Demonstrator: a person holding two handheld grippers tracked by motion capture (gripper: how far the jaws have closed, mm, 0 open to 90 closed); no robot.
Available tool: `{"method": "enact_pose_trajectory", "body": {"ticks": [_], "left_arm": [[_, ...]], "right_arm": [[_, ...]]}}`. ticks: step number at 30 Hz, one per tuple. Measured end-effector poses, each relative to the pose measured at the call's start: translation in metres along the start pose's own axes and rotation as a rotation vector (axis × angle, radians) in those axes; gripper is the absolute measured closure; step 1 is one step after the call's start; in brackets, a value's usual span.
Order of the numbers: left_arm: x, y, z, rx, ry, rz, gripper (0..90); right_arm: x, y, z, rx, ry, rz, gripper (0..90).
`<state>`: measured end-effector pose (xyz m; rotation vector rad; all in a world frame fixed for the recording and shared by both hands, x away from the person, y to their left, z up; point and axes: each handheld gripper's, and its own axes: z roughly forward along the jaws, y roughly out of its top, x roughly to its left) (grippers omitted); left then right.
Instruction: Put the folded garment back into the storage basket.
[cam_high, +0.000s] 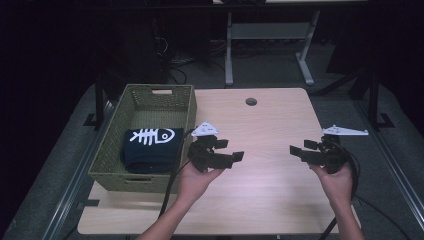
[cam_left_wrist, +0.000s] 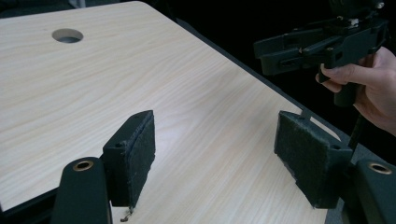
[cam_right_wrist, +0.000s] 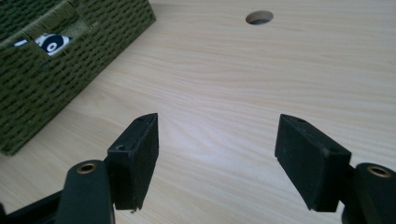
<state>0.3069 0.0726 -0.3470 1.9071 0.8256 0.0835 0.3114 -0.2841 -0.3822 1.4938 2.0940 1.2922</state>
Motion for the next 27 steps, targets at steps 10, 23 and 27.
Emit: {"method": "enact_pose_trajectory", "body": {"ticks": [10,23,27], "left_arm": [[-0.012,-0.018,0.015,0.032,-0.034,0.011,29.0],[-0.027,-0.062,0.033,0.094,-0.097,0.018,28.7],[-0.033,-0.082,0.027,0.086,-0.124,0.06,28.8]], "right_arm": [[-0.014,-0.021,-0.006,0.019,-0.042,0.021,30.1],[-0.023,-0.036,-0.019,-0.018,-0.051,0.015,28.9],[-0.015,-0.054,-0.033,-0.077,-0.033,-0.019,25.0]]}}
